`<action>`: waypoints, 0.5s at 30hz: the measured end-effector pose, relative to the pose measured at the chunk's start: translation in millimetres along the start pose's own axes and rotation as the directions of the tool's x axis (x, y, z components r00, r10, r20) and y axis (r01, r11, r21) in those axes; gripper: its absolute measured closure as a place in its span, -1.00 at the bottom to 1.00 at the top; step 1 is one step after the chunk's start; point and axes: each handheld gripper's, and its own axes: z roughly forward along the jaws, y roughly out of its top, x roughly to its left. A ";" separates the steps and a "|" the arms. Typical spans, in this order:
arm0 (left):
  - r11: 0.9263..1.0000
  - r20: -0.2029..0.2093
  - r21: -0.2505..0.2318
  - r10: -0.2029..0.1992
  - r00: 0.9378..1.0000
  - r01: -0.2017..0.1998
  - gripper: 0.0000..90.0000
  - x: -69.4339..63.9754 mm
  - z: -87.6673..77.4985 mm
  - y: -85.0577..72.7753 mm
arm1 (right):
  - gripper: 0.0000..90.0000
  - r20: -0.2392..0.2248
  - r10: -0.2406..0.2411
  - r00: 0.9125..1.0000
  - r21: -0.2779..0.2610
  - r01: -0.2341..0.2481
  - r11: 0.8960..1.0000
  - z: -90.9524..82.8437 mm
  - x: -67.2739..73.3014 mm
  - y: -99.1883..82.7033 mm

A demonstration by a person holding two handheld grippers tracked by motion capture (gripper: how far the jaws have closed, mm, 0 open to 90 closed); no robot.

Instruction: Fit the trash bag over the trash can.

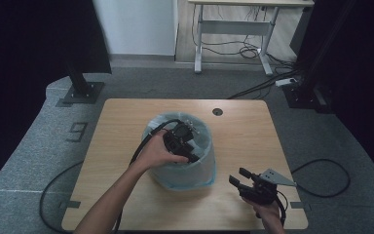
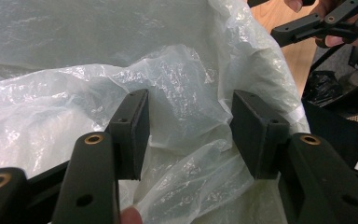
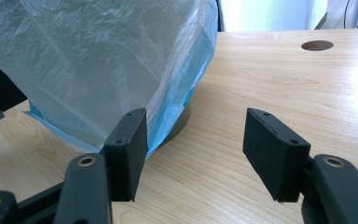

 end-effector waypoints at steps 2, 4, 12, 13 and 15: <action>0.999 0.011 -0.035 0.000 1.000 0.000 0.04 0.1 -7.1 -3.2 | -0.13 0.002 0.002 1.000 0.002 -0.002 1.000 0.1 -0.7 -0.6; 0.996 0.026 -0.086 -0.005 1.000 0.008 0.03 0.8 -17.5 -7.2 | -0.13 0.003 0.000 1.000 0.004 -0.001 1.000 0.1 -1.1 -0.8; 0.984 0.003 -0.171 -0.041 0.999 0.041 0.02 11.6 -58.4 -35.8 | -0.13 0.003 -0.001 1.000 0.003 0.001 1.000 0.7 -0.5 -0.6; 0.984 -0.003 -0.171 -0.045 0.999 0.044 0.02 12.4 -61.1 -40.3 | -0.13 0.003 -0.001 1.000 0.004 0.001 1.000 0.9 -0.3 -0.7; 0.984 -0.016 -0.174 -0.049 0.999 0.046 0.02 12.5 -65.2 -49.2 | -0.13 0.003 -0.001 1.000 0.006 0.001 1.000 1.5 -0.4 -1.0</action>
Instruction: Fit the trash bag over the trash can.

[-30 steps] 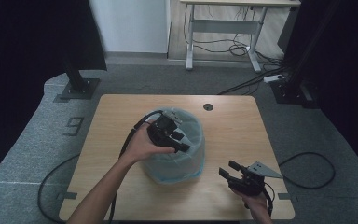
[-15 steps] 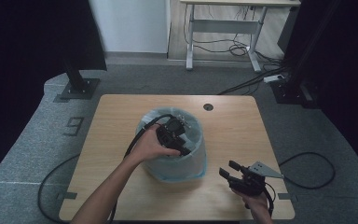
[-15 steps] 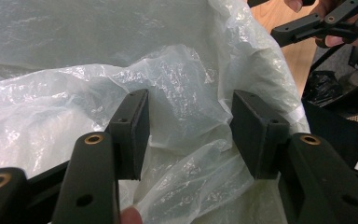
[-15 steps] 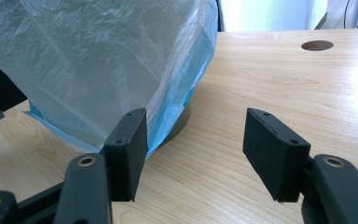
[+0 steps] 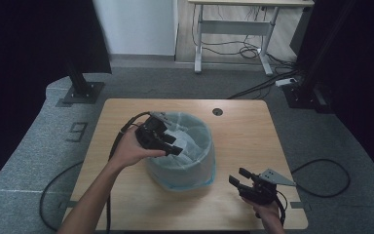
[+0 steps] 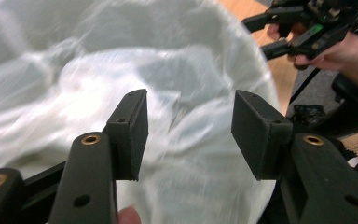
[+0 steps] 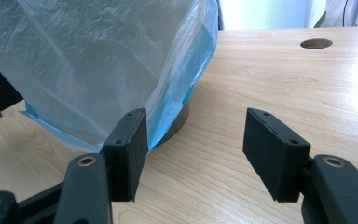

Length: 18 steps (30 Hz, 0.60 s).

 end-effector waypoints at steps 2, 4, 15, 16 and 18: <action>1.000 -0.018 0.000 0.005 1.000 -0.005 0.02 0.1 -3.3 -7.7 | -0.13 -0.001 0.003 1.000 0.000 -0.003 1.000 0.4 -0.2 -0.4; 1.000 -0.028 0.009 -0.002 1.000 0.002 0.03 1.5 -4.2 -14.0 | -0.13 0.001 0.003 1.000 0.001 -0.003 1.000 0.8 -0.2 -0.6; 0.987 -0.094 0.155 -0.017 0.995 0.031 0.27 10.6 15.8 -18.4 | -0.13 0.002 0.001 1.000 0.007 -0.001 1.000 2.8 0.9 -2.3; 0.985 -0.093 0.170 -0.018 0.996 0.034 0.27 11.3 18.7 -17.8 | -0.13 0.003 0.001 1.000 0.007 -0.001 1.000 2.3 0.5 -2.3; 0.980 -0.096 0.198 -0.019 0.995 0.038 0.28 12.8 24.0 -16.8 | -0.13 0.003 0.003 1.000 0.005 -0.003 1.000 1.3 0.0 -2.2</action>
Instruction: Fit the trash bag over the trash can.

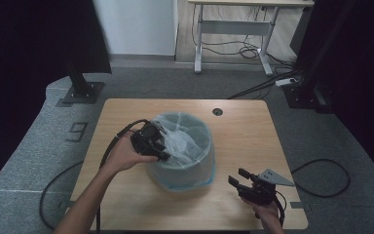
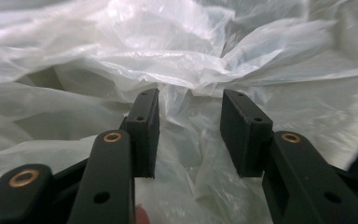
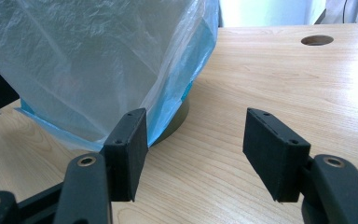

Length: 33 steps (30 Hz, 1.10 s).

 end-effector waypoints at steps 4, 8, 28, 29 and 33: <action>1.000 0.002 0.021 -0.006 1.000 0.006 0.26 0.9 3.6 3.1 | -0.13 0.000 -0.001 1.000 -0.006 0.001 1.000 -1.0 -0.4 0.3; 1.000 0.026 -0.021 -0.020 0.999 0.020 0.22 4.2 -3.8 2.0 | -0.13 0.001 0.000 1.000 -0.010 0.000 1.000 -2.5 -1.4 1.1; 0.920 0.034 -0.388 -0.050 0.998 0.059 -0.07 8.2 -40.7 -38.2 | -0.13 0.005 -0.006 1.000 -0.010 0.006 1.000 -3.0 -1.1 1.4; 0.916 0.022 -0.396 -0.060 0.998 0.063 -0.07 8.5 -40.7 -40.6 | -0.13 0.005 -0.004 1.000 -0.011 0.004 1.000 -3.0 -1.4 1.4; 0.906 -0.008 -0.418 -0.072 0.997 0.063 -0.07 7.1 -40.8 -48.1 | -0.13 0.012 -0.005 1.000 -0.006 0.006 1.000 -3.1 -3.3 0.2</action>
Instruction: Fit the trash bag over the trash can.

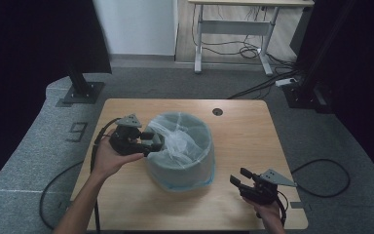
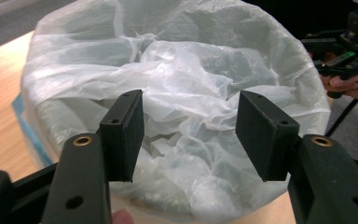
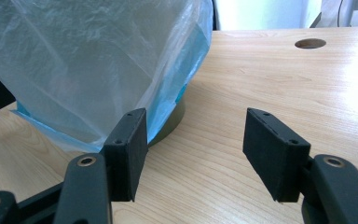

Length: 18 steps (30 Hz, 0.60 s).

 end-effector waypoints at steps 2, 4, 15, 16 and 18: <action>1.000 -0.002 -0.016 -0.001 1.000 0.001 -0.07 -0.9 -3.0 -3.2 | -0.13 0.003 -0.001 1.000 0.002 0.001 1.000 0.2 -1.2 -1.0; 0.999 -0.003 -0.033 -0.006 1.000 0.005 -0.07 -1.6 -7.0 -6.6 | -0.13 0.005 -0.002 1.000 0.004 0.002 1.000 0.0 -2.1 -1.6; 0.994 -0.013 -0.100 -0.045 0.999 0.043 -0.06 -0.3 -35.9 -34.1 | -0.13 0.016 -0.007 1.000 0.002 0.007 1.000 -1.9 -5.1 -0.4; 0.994 -0.014 -0.098 -0.049 0.999 0.048 -0.06 0.0 -37.3 -37.6 | -0.13 0.015 -0.006 1.000 0.000 0.006 1.000 -2.1 -5.4 -0.2; 0.994 -0.023 -0.098 -0.056 0.998 0.054 -0.06 0.7 -40.1 -44.6 | -0.13 0.018 -0.009 1.000 0.001 0.009 1.000 -2.3 -6.3 -0.2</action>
